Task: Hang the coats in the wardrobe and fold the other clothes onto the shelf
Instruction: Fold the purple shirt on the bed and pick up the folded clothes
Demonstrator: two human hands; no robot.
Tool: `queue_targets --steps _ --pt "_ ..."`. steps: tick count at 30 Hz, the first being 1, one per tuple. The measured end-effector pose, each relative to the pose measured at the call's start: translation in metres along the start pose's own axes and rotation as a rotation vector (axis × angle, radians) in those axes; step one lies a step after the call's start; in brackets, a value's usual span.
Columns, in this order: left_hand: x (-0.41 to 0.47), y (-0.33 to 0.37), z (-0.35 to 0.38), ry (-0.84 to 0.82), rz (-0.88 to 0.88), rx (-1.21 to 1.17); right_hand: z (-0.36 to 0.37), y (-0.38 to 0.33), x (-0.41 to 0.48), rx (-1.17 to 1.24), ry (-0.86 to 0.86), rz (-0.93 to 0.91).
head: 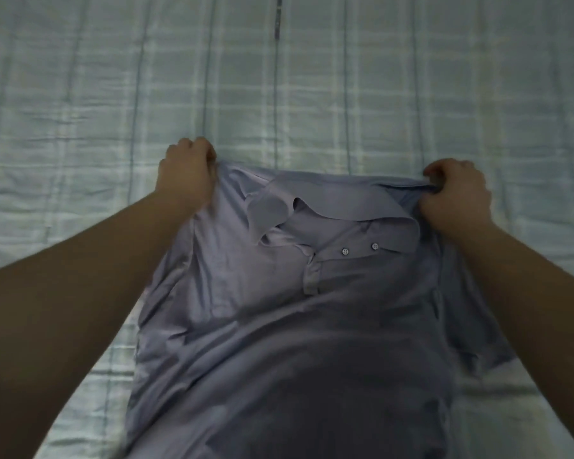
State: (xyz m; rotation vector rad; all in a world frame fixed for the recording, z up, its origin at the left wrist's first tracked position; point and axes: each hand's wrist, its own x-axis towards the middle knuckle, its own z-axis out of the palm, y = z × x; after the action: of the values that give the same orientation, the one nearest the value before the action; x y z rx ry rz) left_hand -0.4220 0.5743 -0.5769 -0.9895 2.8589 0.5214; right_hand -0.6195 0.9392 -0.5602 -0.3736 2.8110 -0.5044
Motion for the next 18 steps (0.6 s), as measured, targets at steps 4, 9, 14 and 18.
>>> queue_targets --steps 4,9,14,18 --pt "-0.029 0.027 -0.001 0.147 0.161 -0.078 0.001 -0.019 -0.032 0.173 0.092 -0.064" --pt "-0.087 0.085 0.017 -0.077 0.349 -0.132 0.024 -0.035 -0.07 0.094 -0.106 -0.165" --pt "-0.088 0.095 0.031 -0.06 0.281 0.084 0.029 -0.034 -0.063 -0.033 -0.078 -0.183" --pt "-0.081 0.076 0.029 -0.051 0.248 0.005 0.031 -0.023 -0.056 0.081 -0.033 -0.164"
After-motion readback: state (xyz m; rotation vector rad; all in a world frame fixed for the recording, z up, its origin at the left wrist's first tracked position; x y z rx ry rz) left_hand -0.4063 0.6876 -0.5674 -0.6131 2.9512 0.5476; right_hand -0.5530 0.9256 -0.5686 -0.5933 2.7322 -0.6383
